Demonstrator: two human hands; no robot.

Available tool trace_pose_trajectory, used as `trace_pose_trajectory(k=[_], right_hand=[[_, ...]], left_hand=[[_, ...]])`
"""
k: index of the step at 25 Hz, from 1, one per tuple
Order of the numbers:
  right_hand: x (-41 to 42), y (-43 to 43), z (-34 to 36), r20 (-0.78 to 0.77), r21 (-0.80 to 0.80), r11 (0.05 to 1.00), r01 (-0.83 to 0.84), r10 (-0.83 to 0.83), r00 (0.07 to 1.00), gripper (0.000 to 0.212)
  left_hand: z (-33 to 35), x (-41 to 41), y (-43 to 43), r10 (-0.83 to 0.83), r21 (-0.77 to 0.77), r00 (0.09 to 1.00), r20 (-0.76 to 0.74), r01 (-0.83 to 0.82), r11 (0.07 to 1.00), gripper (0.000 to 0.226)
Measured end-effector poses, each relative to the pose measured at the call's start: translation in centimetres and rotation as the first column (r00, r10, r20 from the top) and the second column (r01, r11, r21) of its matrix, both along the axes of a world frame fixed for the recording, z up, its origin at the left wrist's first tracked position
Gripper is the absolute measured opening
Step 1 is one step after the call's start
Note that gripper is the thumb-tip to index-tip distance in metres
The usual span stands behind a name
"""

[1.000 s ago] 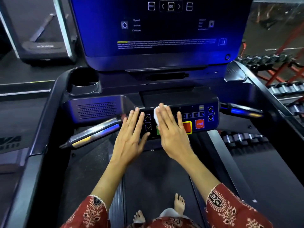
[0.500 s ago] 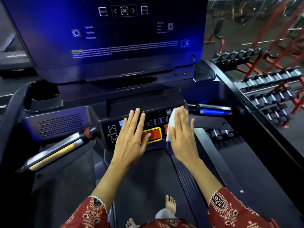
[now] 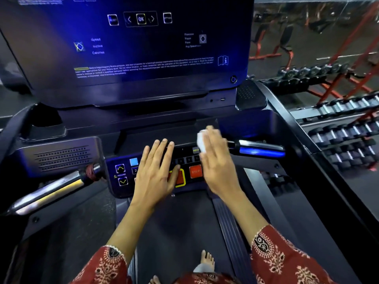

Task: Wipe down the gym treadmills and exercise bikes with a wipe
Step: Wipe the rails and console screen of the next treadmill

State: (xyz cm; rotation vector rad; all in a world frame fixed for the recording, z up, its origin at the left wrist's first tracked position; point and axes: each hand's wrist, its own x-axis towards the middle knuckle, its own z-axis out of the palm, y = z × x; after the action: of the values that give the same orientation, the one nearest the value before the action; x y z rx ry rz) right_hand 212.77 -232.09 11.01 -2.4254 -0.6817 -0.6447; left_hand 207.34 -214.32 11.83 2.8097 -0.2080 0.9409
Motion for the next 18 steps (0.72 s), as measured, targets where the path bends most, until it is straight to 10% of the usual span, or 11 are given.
trace_pose_trajectory(k=[3, 6, 12, 18], right_hand=[[-1.5, 0.1, -0.8, -0.076, 0.109, 0.989, 0.102, -0.094, 0.993, 0.047], [-2.3, 2.2, -1.2, 0.056, -0.001, 0.973, -0.231, 0.231, 0.971, 0.046], [3.4, 8.9, 8.8, -0.093, 0.546, 0.778, -0.311, 0.426, 0.9, 0.046], [9.2, 17.6, 17.3, 0.093, 0.553, 0.702, -0.449, 0.483, 0.871, 0.042]], left_hand=[[0.1, 0.0, -0.3, 0.025, 0.01, 0.999, 0.025, -0.026, 1.0, 0.051], [0.6, 0.6, -0.1, 0.097, -0.038, 0.993, 0.067, -0.095, 0.995, 0.047], [6.6, 2.5, 2.9, 0.316, -0.338, 0.939, 0.137, -0.255, 0.906, 0.051], [15.2, 6.9, 10.7, 0.381, -0.231, 0.887, 0.26, -0.326, 0.917, 0.056]])
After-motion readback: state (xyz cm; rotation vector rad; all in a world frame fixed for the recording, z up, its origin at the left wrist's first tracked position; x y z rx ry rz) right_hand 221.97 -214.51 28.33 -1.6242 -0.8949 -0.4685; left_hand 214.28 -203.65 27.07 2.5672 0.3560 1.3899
